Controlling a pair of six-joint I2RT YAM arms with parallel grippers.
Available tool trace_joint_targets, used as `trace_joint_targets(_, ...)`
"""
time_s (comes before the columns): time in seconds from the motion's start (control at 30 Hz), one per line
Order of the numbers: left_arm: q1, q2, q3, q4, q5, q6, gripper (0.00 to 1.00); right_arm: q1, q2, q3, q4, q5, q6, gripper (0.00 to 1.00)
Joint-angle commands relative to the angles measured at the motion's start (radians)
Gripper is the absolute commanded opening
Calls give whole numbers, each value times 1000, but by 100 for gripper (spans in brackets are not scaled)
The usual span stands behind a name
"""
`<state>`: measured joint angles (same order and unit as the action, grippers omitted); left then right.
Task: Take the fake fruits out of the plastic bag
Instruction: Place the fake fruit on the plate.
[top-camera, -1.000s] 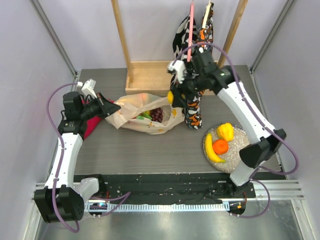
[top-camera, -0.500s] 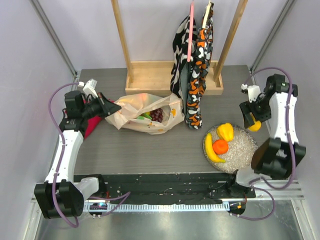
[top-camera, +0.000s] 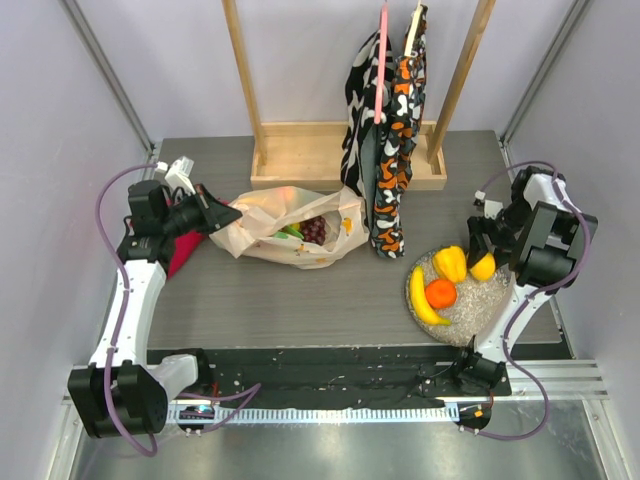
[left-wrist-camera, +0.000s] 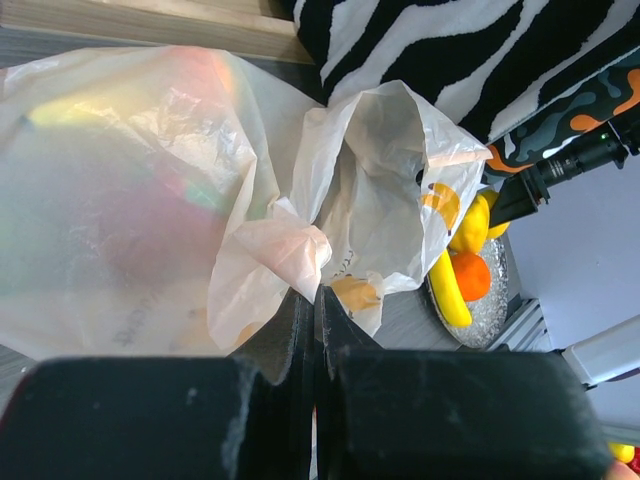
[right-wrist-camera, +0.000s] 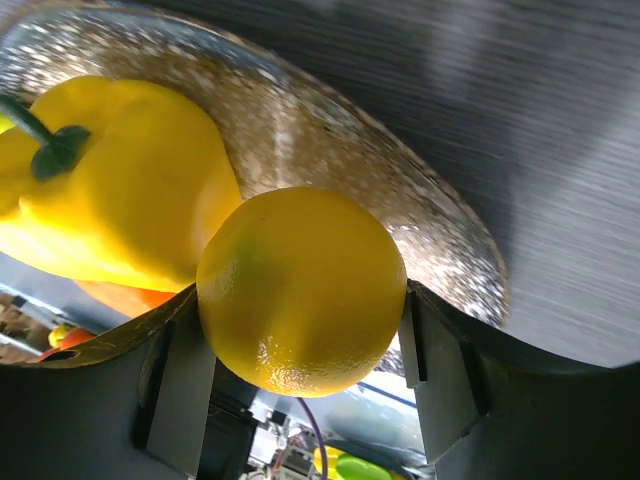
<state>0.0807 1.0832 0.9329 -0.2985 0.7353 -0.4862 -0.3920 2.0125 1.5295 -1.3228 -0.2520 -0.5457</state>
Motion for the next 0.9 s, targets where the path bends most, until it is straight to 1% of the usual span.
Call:
trace_joint_targets(0.0, 7, -23, 38, -1, -1, 26, 0, 7, 2, 43, -105, -93, 30, 67)
trace_joint_targets(0.03, 7, -23, 37, 1, -1, 26, 0, 5, 0, 43, -101, -111, 35, 72)
trace_joint_targets(0.07, 8, -22, 37, -1, -1, 24, 0, 5, 0, 46, -102, -125, 33, 92)
trace_joint_targets(0.1, 8, -20, 38, -1, -1, 24, 0, 4, 2, 53, -111, -147, 30, 99)
trace_joint_targets(0.17, 7, -16, 41, -4, -1, 28, 0, 4, 5, 66, -150, -190, 27, 100)
trace_joint_targets(0.23, 7, -11, 49, -8, 3, 28, 0, -2, -15, 84, -177, -191, 15, 100)
trace_joint_targets(0.37, 7, -5, 60, -14, 3, 35, 0, -36, -109, 145, -182, -121, 9, 100)
trace_joint_targets(0.4, 8, -6, 57, -16, 4, 35, 0, -39, -133, 188, -184, -118, -5, 100)
trace_joint_targets(0.47, 8, -6, 49, -16, 1, 35, 0, -34, -214, 237, -184, -153, -74, 100)
trace_joint_targets(0.5, 8, -6, 41, -14, 1, 35, 0, -28, -247, 285, -184, -246, -107, 100)
trace_joint_targets(0.53, 8, -8, 38, -16, 3, 38, 0, 8, -327, 300, -184, -294, -173, 100)
trace_joint_targets(0.57, 8, -11, 35, -16, 0, 40, 0, 42, -369, 313, -184, -347, -215, 100)
trace_joint_targets(0.6, 7, -14, 32, -19, -1, 41, 0, 101, -408, 326, -182, -407, -247, 100)
trace_joint_targets(0.63, 8, -14, 30, -21, 1, 44, 0, 167, -450, 331, -179, -418, -240, 100)
trace_joint_targets(0.67, 8, -17, 32, -27, 3, 47, 0, 334, -506, 334, -108, -415, -170, 100)
trace_joint_targets(0.73, 7, -17, 40, -34, 4, 54, 0, 496, -537, 362, -6, -429, -12, 100)
trace_joint_targets(0.77, 8, -19, 38, -40, 7, 57, 0, 631, -529, 382, 87, -444, 97, 98)
trace_joint_targets(0.8, 8, -22, 40, -45, 15, 60, 0, 687, -518, 411, 146, -438, 174, 95)
trace_joint_targets(0.83, 8, -28, 40, -48, 18, 61, 0, 749, -499, 429, 193, -411, 222, 90)
trace_joint_targets(0.87, 7, -31, 37, -48, 21, 58, 0, 792, -468, 455, 239, -411, 254, 78)
